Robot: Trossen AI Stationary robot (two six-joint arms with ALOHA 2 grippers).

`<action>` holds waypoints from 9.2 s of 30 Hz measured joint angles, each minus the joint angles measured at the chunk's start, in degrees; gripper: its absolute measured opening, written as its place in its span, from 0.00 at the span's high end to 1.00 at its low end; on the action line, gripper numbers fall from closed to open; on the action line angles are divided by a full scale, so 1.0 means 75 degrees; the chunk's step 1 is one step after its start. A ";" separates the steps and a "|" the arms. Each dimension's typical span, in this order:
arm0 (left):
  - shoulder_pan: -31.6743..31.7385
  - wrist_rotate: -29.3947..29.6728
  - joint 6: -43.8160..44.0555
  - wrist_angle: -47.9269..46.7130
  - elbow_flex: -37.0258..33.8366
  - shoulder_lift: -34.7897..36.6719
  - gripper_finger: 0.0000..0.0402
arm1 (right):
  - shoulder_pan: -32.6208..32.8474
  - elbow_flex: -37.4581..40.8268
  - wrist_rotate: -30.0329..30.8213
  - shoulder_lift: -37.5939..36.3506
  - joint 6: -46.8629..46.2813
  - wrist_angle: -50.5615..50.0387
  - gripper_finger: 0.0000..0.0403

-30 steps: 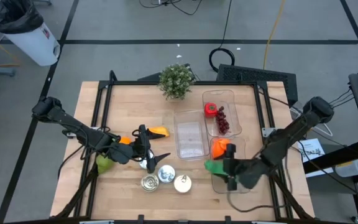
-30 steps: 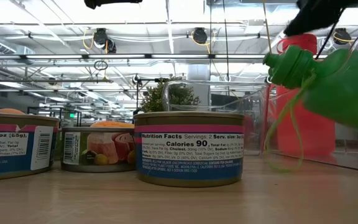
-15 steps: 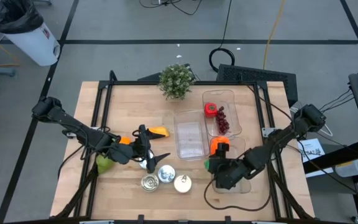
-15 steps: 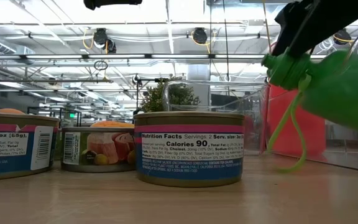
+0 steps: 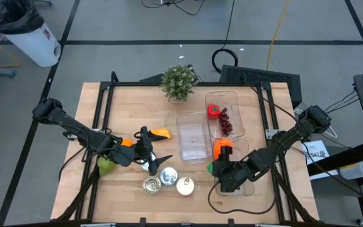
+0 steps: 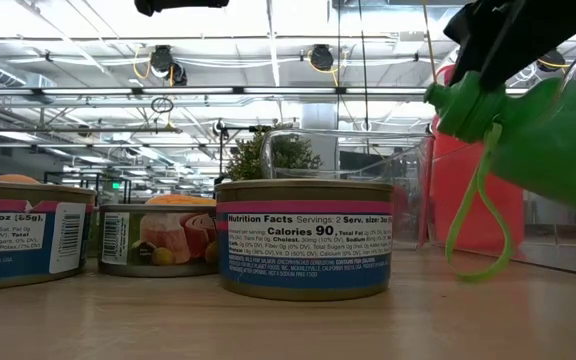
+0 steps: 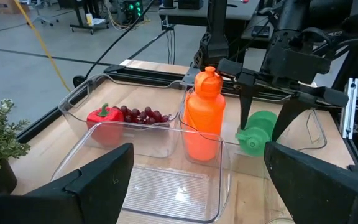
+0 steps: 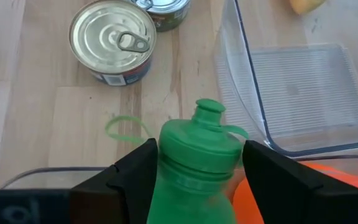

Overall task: Pick & Place Food Item
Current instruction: Put the green water bottle into the bottom transparent bin, then put the yellow mango into the top transparent bin

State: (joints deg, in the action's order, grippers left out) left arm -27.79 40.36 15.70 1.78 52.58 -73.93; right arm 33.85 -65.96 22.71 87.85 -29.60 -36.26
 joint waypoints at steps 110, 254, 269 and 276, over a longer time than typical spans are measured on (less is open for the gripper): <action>0.0002 0.0000 0.0138 -0.0044 0.0000 0.0000 0.09 | 0.0239 0.1051 -0.1039 -0.2017 0.0907 0.0770 0.25; 0.1974 0.1699 -0.6855 0.0079 0.1236 -0.1931 0.46 | -0.1763 0.5139 0.1738 -0.3955 0.3125 0.9115 0.36; 0.1552 0.2874 -0.8893 0.1985 0.1233 -0.2766 0.46 | -0.3516 0.5027 -0.0642 -0.2552 0.2438 1.2084 0.20; 0.1658 0.2842 -0.8897 0.1971 0.1233 -0.2766 0.46 | -0.3570 0.4160 -0.0676 -0.1540 0.2436 1.2090 0.11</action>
State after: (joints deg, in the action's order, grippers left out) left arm -15.35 61.67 -51.03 16.56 61.82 -94.67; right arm 7.07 -34.77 17.64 76.30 -11.33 54.41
